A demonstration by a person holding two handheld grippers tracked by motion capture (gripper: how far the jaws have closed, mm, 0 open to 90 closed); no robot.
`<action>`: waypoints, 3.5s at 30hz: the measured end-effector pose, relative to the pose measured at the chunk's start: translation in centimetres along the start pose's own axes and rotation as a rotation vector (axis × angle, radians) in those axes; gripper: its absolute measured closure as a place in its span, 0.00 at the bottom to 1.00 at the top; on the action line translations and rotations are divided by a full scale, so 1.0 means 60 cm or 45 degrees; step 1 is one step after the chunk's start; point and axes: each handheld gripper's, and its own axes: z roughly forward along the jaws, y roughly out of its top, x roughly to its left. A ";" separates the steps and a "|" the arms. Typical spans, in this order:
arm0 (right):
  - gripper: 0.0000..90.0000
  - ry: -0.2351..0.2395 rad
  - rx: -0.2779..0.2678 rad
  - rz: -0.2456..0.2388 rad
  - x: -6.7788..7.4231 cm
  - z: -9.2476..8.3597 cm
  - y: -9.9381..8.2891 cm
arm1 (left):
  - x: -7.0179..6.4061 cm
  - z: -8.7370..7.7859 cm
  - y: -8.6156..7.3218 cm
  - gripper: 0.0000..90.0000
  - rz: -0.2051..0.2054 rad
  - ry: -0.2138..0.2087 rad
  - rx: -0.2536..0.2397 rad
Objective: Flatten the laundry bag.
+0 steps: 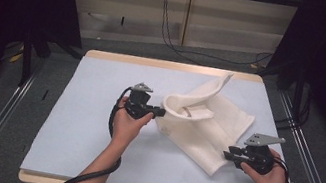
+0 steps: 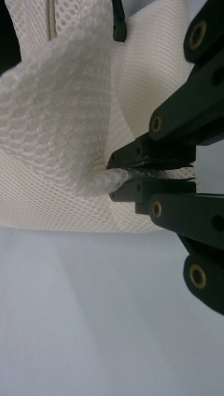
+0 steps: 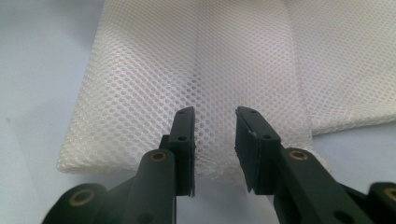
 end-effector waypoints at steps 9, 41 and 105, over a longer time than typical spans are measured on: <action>0.75 0.000 -0.004 0.002 -0.002 -0.002 -0.001 | 0.029 -0.011 -0.012 0.94 -0.083 0.045 -0.018; 0.67 -0.017 -0.020 0.021 0.004 -0.004 0.006 | 0.077 -0.043 -0.060 0.91 -0.195 0.173 0.006; 0.42 0.033 0.041 0.190 0.003 0.016 -0.001 | 0.134 -0.060 -0.043 0.22 0.044 0.393 0.153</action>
